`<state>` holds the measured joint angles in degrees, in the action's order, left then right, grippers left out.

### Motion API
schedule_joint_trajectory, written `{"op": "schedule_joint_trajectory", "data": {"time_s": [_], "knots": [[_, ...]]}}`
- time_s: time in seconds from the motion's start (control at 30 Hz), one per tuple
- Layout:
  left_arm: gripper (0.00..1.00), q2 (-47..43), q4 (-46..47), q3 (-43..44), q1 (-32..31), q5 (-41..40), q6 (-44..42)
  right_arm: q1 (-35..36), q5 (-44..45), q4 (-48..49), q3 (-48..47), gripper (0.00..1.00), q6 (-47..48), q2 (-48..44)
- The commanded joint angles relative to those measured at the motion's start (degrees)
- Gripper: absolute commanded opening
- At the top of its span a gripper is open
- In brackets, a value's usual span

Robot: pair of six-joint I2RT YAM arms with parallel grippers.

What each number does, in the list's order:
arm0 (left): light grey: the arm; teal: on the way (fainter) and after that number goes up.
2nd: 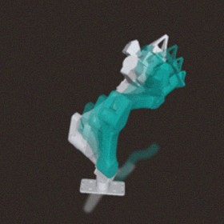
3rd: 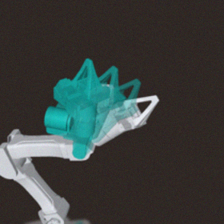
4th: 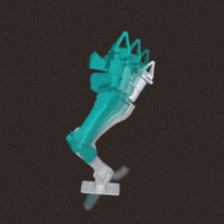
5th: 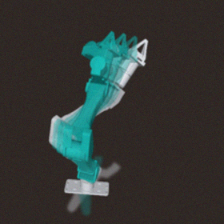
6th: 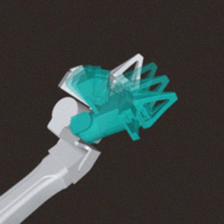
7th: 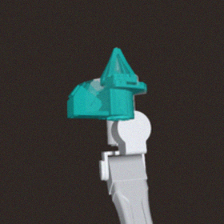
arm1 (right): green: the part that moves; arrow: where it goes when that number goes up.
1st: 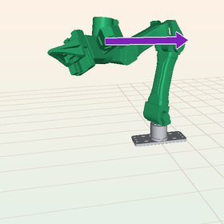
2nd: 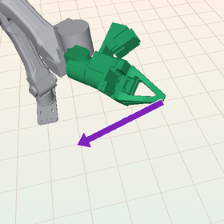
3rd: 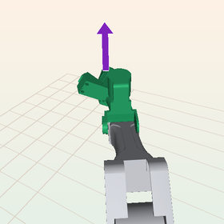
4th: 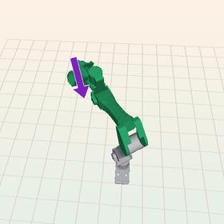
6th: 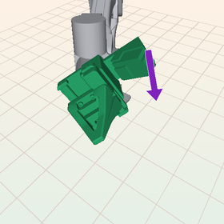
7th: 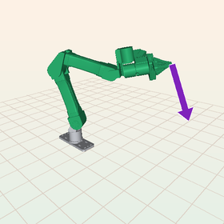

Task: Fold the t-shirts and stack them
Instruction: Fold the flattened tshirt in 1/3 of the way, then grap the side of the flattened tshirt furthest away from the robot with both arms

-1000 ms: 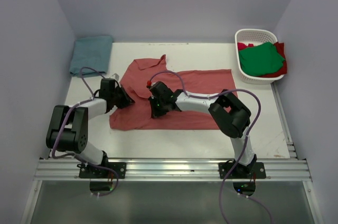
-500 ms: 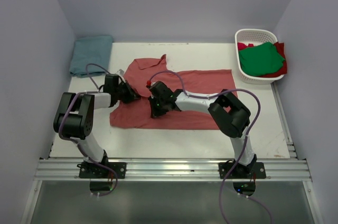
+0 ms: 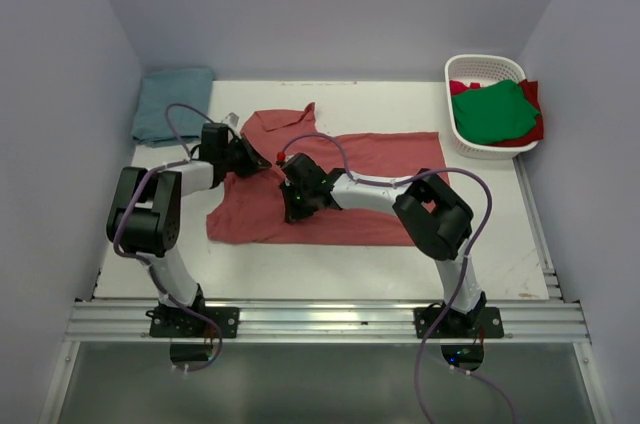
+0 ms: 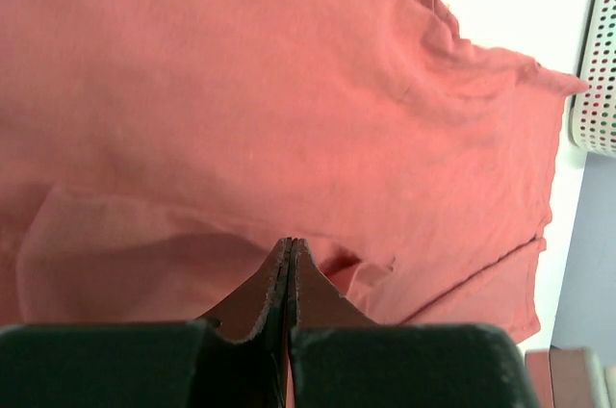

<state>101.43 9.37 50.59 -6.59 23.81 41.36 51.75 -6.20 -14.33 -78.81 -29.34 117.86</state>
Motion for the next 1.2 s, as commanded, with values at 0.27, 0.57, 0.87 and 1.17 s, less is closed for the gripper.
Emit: {"op": "schedule_joint_trajectory", "data": {"time_s": [0.27,0.57,0.87,1.17], "knots": [[0.01,-5.7,5.23,3.46,-0.44,-5.85,-4.17,-0.42,9.61,-3.43,1.37,0.0,4.11,-7.08],[0.45,-2.83,-7.51,18.64,-0.18,-18.35,-5.77,-2.61,25.87,-10.45,-0.21,0.74,8.25,-25.47],[0.35,17.82,-18.15,37.62,0.44,-18.89,-2.87,-2.88,29.22,-15.55,10.58,0.74,5.09,-43.58],[0.33,25.92,-16.31,43.81,0.26,-18.01,-0.41,-2.88,31.51,-18.54,22.1,0.74,2.71,-59.31]]}}
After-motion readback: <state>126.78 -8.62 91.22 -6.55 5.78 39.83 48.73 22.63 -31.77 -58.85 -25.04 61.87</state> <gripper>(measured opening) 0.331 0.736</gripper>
